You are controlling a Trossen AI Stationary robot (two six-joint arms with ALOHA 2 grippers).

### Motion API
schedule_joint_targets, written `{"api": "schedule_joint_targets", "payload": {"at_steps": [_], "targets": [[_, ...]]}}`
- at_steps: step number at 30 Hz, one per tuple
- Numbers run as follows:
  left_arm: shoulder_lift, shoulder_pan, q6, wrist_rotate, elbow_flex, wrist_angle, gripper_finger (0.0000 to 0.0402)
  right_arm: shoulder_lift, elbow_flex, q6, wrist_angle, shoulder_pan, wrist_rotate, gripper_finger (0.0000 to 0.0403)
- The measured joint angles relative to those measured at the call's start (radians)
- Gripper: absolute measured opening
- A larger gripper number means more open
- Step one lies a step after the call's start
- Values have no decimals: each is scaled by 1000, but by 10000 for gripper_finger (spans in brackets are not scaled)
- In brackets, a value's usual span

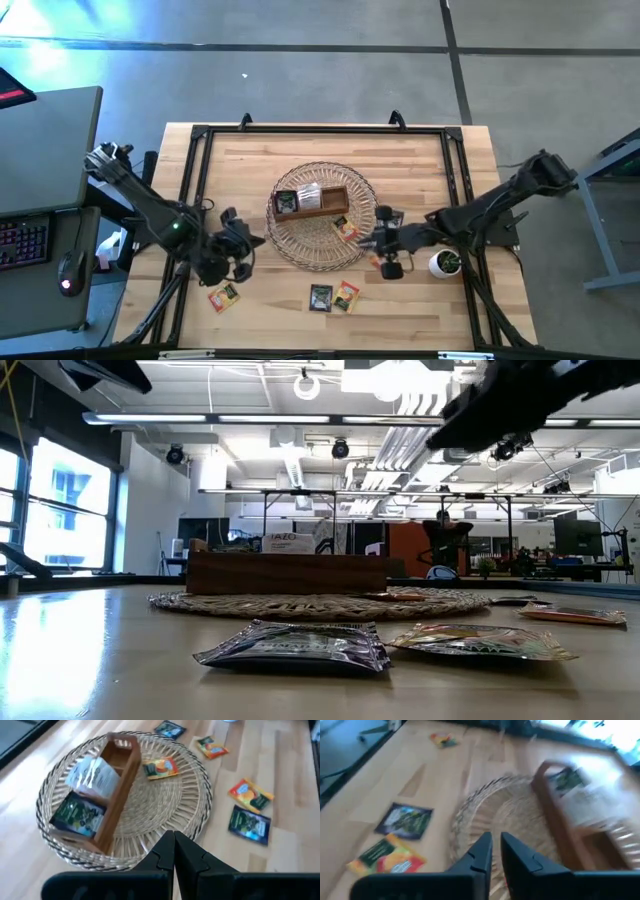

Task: Pick & Place Tea
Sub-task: Put the yellow tea bag into the right section of the brown wooden organizer

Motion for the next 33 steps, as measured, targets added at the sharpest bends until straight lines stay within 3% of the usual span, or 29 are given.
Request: {"api": "schedule_joint_targets", "payload": {"at_steps": [3, 9, 13, 19, 23, 27, 33], "targets": [[24, 18, -58, 0, -1, 0, 0, 58, 0, 25, 9, -44, -74, 76], [16, 16, -66, -61, -1, 0, 0, 185, 0, 61, 4, -104, -81, 146], [16, 17, -66, -67, -1, -1, 0, 206, 63, 64, -107, -111, -168, 172], [16, 17, -75, -58, -1, 0, 0, 202, 210, 305, -535, -100, -240, 172], [16, 17, -74, -57, -1, 1, 0, 201, 230, 434, -767, -100, -293, 168], [16, 17, -73, -56, -1, 1, 0, 201, 162, 532, -771, -103, -298, 168], [16, 17, -74, -55, -1, 1, 0, 201, 86, 528, -671, -113, -252, 168]]}}
